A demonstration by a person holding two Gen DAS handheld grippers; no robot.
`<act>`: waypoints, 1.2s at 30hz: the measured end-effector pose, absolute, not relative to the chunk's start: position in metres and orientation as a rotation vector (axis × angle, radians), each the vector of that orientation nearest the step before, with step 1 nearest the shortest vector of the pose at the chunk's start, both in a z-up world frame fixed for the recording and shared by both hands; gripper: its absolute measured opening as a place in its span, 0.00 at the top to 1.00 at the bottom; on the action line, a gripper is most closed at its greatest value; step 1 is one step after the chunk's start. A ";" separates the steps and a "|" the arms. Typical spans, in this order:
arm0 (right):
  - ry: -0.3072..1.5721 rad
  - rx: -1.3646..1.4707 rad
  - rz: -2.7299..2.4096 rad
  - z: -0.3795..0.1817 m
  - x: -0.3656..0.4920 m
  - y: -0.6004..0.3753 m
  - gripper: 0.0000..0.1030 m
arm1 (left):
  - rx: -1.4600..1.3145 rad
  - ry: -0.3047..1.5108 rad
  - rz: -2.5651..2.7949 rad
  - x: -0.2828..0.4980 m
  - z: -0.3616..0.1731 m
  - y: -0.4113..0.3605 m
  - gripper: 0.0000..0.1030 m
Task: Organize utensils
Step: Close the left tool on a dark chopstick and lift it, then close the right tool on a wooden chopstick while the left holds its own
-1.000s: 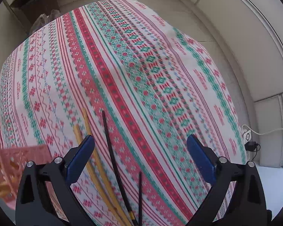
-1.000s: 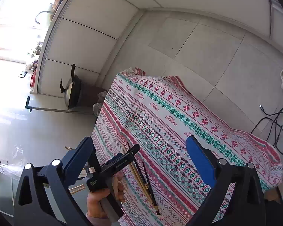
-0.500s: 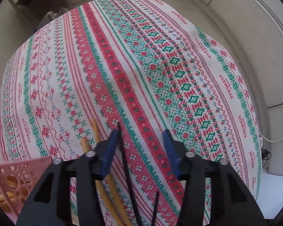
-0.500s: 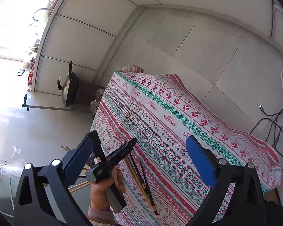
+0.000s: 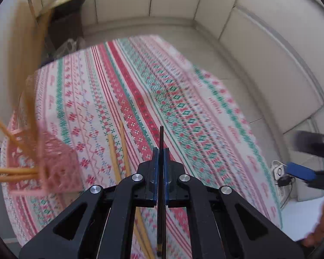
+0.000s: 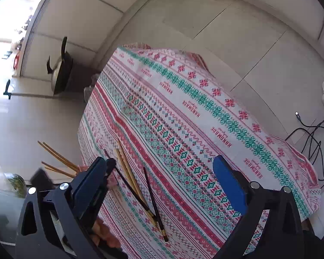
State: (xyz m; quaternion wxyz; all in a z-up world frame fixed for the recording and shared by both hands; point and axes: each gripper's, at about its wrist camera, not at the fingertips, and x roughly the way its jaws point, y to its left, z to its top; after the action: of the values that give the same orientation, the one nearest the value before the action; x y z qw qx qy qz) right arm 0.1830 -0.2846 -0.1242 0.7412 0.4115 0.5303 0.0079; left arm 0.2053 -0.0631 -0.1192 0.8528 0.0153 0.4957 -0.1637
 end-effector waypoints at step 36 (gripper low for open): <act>1.196 0.282 -0.015 -0.188 0.206 -0.136 0.96 | -0.216 0.534 -0.312 0.045 0.043 0.110 0.97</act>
State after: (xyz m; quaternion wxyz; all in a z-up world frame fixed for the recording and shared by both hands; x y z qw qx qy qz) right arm 0.2058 -0.1363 -0.1882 0.8172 0.1325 0.5610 -0.0070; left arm 0.0451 0.1095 0.0426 0.9468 -0.1061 0.2621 -0.1534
